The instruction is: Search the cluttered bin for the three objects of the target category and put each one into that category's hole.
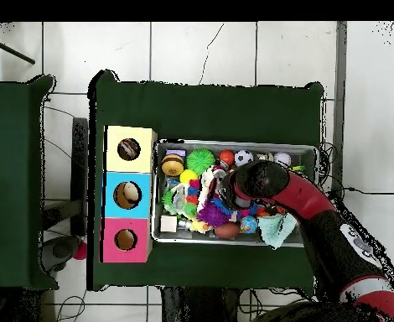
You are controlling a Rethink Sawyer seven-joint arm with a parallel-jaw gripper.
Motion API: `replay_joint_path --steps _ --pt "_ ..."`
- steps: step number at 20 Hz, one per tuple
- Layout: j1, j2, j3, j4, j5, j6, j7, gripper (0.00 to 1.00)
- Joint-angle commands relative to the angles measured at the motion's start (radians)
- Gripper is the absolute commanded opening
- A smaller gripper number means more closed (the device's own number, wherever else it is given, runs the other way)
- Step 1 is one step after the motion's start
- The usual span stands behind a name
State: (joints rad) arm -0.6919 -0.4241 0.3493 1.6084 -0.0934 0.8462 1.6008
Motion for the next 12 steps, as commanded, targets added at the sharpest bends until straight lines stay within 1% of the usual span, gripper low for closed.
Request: replay_joint_path --steps 1,7,12 --pt "0.010 0.008 0.097 0.103 0.053 -0.059 0.063 0.00" --pt "0.004 0.010 0.113 0.117 0.075 -0.066 0.069 0.00" --pt "-0.009 0.022 0.144 0.135 0.106 -0.111 0.076 0.00"
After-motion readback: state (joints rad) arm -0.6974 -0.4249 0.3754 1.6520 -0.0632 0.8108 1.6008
